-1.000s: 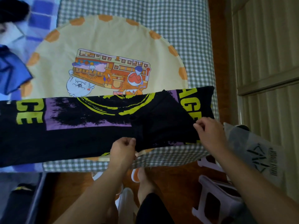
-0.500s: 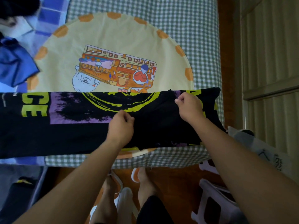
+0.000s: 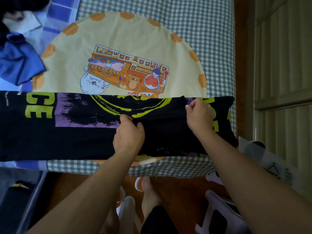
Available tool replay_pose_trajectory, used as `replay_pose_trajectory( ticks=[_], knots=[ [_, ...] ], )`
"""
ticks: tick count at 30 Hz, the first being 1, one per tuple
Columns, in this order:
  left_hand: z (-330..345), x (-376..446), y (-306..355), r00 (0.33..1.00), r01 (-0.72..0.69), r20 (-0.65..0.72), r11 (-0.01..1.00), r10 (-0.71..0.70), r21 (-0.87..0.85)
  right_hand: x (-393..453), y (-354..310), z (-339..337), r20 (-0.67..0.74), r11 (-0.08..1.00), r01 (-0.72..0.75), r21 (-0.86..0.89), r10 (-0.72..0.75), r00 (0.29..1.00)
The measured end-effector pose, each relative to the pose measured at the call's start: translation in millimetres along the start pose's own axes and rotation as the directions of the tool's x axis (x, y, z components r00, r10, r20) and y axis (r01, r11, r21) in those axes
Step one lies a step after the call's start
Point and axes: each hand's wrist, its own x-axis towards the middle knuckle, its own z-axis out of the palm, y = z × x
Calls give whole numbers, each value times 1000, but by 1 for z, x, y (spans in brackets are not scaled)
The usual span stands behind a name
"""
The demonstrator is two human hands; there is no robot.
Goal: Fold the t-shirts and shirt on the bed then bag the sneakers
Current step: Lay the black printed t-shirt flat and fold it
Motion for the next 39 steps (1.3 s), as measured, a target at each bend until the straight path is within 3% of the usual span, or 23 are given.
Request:
replay_pose_trajectory(
  ticks=[1, 2, 4, 5, 6, 7, 9, 10, 14, 17, 20, 22, 24, 26, 28, 31, 33, 35, 36, 37, 38, 39],
  knots=[
    [-2, -3, -2, 991, -120, -56, 989, 125, 84, -5, -2, 1, -84, 998, 56, -23, -58, 995],
    [-3, -8, -5, 938, -308, -109, 936, 329, 173, -12, -5, 1, -168, 989, 138, -55, -146, 975],
    [3, -16, -10, 722, -631, -48, 686, 690, 363, -26, -11, 2, -257, 933, 346, -98, -359, 897],
    [10, -16, -13, 633, -712, 44, 559, 773, 425, -30, -12, 5, -217, 886, 444, -132, -463, 859],
    [16, -15, -17, 605, -745, 163, 481, 780, 463, -31, -10, 10, -115, 838, 514, -184, -537, 835],
    [20, -11, -21, 623, -745, 282, 443, 729, 499, -30, -6, 14, 27, 798, 550, -244, -562, 827],
    [25, 2, -33, 658, -730, 446, 368, 607, 576, -18, 7, 19, 251, 758, 558, -338, -499, 830],
    [26, 9, -40, 652, -733, 487, 319, 581, 601, -11, 14, 21, 293, 760, 538, -364, -455, 841],
    [25, 19, -46, 646, -740, 565, 241, 513, 628, 4, 33, 12, 288, 799, 419, -432, -318, 903],
    [22, 16, -39, 667, -725, 585, 223, 461, 651, -3, 55, -4, 131, 895, 198, -400, -158, 979],
    [21, 3, -23, 716, -688, 562, 275, 414, 672, -7, 90, -24, 101, 984, -117, -138, 131, 986],
    [26, -11, -6, 751, -653, 483, 391, 451, 649, -7, 111, -37, 182, 949, -283, 139, 256, 949],
    [37, -22, 14, 705, -686, 376, 444, 601, 577, -8, 123, -48, 148, 913, -317, 257, 287, 946],
    [57, -24, 29, 591, -775, 375, 374, 714, 510, -11, 128, -54, 149, 890, -335, 310, 303, 941],
    [79, -20, 36, 508, -839, 529, 250, 680, 484, -13, 127, -53, 247, 845, -391, 364, 318, 915],
    [102, -8, 37, 487, -856, 693, 134, 531, 499, -10, 124, -54, 346, 787, -447, 425, 315, 884],
    [101, -2, 39, 475, -872, 708, 168, 523, 460, -3, 123, -63, 444, 660, -527, 535, 310, 840],
    [81, -6, 46, 461, -881, 661, 392, 592, 264, -2, 115, -76, 517, 570, -524, 632, 194, 834],
    [64, -11, 48, 513, -814, 582, 573, 631, 97, -3, 106, -86, 529, 553, -504, 663, 130, 838],
    [44, -17, 50, 617, -665, 492, 741, 614, -91, -5, 94, -96, 531, 548, -477, 687, 69, 845],
    [22, -22, 48, 727, -461, 429, 844, 536, -273, -9, 80, -107, 529, 553, -442, 707, 2, 849],
    [-1, -26, 43, 804, -249, 401, 861, 439, -444, -14, 63, -116, 527, 560, -404, 723, -70, 847]
  ],
)
